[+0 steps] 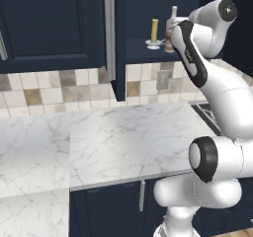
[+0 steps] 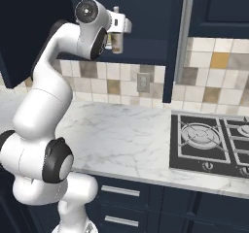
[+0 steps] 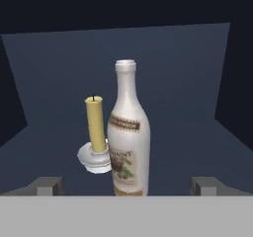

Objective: Get the candle and the liquor from the cabinet and move them to the dining counter.

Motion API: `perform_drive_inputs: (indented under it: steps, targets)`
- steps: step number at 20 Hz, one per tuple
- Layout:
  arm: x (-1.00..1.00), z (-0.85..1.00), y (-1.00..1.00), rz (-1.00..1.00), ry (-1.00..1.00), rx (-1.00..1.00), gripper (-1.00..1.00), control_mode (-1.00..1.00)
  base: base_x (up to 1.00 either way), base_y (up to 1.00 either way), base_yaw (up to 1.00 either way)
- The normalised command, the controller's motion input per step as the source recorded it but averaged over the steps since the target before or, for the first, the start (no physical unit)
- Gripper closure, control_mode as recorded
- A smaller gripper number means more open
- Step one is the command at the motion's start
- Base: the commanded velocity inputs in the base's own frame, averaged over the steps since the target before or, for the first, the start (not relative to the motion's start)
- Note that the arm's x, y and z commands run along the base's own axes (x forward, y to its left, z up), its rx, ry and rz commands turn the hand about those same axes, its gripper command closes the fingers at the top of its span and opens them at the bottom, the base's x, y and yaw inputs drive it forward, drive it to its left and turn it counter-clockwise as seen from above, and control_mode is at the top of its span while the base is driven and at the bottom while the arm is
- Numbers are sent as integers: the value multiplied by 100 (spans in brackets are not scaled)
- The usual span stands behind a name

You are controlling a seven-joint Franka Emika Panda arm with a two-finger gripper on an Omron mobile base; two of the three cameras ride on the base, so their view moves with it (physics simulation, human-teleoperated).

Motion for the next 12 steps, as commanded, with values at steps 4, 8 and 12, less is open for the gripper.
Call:
perform_drive_inputs:
  steps: [4,8,12]
  targets:
    - [22,-9,0,2,0,-1,-100,-100,0,0,0]
    - [29,-8,0,0,0,0,-100,-100,0,0,0]
    - [37,-6,0,0,0,0,-100,-100,0,0,0]
